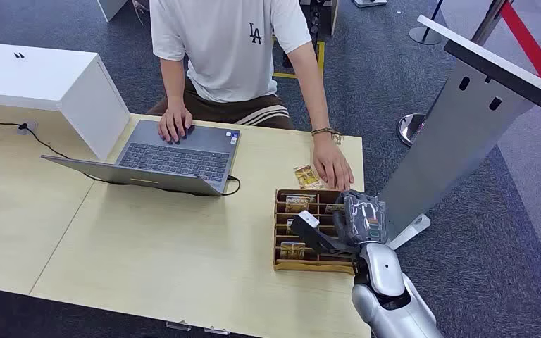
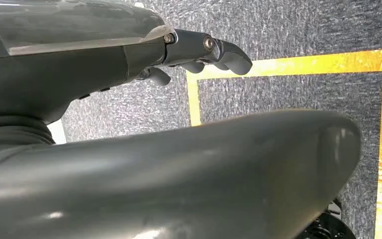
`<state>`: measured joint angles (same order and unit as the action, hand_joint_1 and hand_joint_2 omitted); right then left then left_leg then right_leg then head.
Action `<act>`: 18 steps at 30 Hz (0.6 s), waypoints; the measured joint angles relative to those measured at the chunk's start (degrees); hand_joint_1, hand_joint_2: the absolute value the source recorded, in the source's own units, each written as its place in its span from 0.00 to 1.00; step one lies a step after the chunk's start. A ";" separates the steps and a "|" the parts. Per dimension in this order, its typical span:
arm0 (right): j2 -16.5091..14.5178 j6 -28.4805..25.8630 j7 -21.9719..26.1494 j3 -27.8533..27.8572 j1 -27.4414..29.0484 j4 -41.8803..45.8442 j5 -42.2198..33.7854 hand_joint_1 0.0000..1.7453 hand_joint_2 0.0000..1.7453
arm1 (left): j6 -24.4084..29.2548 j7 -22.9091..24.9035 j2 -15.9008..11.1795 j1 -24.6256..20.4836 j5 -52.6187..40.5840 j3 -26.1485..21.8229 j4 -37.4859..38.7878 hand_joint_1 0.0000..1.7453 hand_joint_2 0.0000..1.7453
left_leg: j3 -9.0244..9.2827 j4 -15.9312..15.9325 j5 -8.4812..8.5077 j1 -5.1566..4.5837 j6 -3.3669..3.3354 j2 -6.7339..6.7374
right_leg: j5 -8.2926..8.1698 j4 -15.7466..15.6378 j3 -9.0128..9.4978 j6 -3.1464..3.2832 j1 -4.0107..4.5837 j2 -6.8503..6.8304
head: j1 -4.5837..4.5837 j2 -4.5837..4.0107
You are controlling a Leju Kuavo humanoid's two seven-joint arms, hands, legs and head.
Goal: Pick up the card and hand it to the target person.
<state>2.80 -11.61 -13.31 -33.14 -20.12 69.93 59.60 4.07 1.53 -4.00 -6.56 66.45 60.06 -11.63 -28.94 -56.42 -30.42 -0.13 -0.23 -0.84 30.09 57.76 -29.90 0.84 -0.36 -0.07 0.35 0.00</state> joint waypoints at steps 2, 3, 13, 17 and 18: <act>0.00 -0.07 0.01 0.00 0.00 0.01 -0.01 0.82 1.00 | 0.01 0.00 0.00 0.00 0.00 0.00 0.00 0.00 0.00 | 0.00 0.00 0.00 0.00 0.00 0.00 | 0.00 0.00 0.00 0.00 0.00 0.00 | 0.00 0.00; 0.00 -0.14 0.02 0.00 0.00 0.01 -0.01 0.85 1.00 | 0.01 0.00 0.00 0.00 0.00 0.00 0.00 0.00 0.00 | 0.00 0.00 0.00 0.00 0.00 0.00 | 0.00 0.00 0.00 0.00 0.00 0.00 | 0.00 0.00; 0.02 -0.55 0.13 0.03 0.02 0.01 -0.03 1.00 1.00 | 0.08 -1.85 -0.06 -0.01 -0.52 0.02 0.00 0.00 1.00 | 0.01 0.00 0.00 0.00 0.00 0.01 | 0.00 0.00 0.00 0.00 0.00 0.00 | 0.01 0.00; 0.03 -0.66 0.26 0.04 0.02 0.01 -0.13 1.00 1.00 | 0.11 -2.27 -0.08 -0.01 -0.86 0.06 0.00 0.00 1.00 | 0.01 0.00 0.00 0.00 0.00 0.01 | 0.00 0.00 0.00 0.00 0.00 0.00 | 0.00 0.00; 0.03 -0.68 0.31 0.04 0.02 0.01 -0.15 1.00 1.00 | 0.08 -2.44 -0.08 -0.01 -0.98 0.10 0.00 0.00 1.00 | 0.01 0.00 0.00 0.00 0.00 0.01 | 0.00 0.00 0.00 0.00 0.00 0.00 | 0.00 0.00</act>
<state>2.83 -12.28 -13.00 -33.09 -20.10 69.94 59.46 4.14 -0.91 -4.08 -6.57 65.47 60.17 -11.63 -28.93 -56.42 -30.42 -0.13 -0.23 -0.83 30.09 57.76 -29.90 0.84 -0.36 -0.07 0.35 0.00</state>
